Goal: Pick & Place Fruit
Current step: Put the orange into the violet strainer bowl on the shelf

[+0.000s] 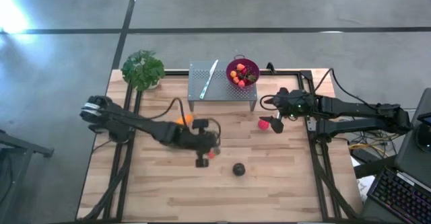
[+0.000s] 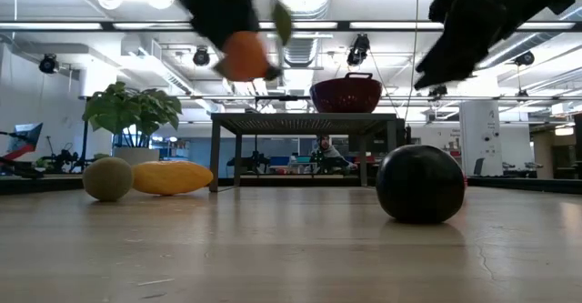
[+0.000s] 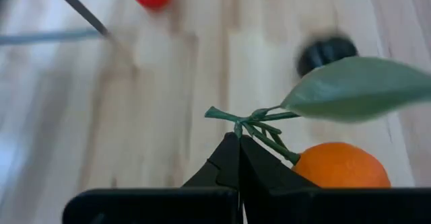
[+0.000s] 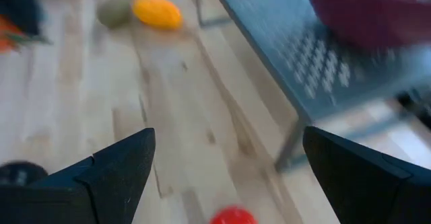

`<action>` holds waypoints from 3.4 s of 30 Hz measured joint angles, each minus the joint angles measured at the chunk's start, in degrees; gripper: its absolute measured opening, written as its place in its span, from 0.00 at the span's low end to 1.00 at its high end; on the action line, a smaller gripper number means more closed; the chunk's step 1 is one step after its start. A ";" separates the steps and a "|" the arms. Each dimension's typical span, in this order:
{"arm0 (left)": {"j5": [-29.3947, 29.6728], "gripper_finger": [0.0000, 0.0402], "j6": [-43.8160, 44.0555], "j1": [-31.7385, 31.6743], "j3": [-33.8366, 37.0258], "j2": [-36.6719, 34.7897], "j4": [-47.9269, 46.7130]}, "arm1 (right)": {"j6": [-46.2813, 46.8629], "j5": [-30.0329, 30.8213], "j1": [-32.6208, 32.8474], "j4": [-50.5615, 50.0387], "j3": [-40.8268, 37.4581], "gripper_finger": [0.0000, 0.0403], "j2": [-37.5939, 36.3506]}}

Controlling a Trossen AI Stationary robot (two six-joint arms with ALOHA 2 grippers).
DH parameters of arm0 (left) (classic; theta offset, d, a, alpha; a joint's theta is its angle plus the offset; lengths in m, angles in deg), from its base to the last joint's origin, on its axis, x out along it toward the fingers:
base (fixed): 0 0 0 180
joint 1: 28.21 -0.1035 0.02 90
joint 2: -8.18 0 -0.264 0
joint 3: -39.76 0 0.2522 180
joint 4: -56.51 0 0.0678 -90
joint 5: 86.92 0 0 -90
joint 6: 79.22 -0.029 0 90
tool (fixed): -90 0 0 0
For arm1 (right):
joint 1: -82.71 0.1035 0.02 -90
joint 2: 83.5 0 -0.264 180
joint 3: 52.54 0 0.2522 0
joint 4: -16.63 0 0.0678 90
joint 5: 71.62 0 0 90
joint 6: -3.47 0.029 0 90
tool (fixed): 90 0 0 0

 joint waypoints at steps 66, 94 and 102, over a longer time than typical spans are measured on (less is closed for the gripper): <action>-9.06 0.00 -79.39 -15.76 -8.68 4.33 53.40 | 2.37 -1.21 9.13 29.72 10.03 0.49 3.39; -9.00 0.02 -79.08 -15.74 -8.46 4.35 53.34 | 2.35 -1.20 9.13 29.63 10.01 0.03 3.37; -8.90 0.14 -77.66 -15.71 -8.48 4.37 53.41 | 2.35 -1.19 9.13 29.59 10.01 0.02 3.28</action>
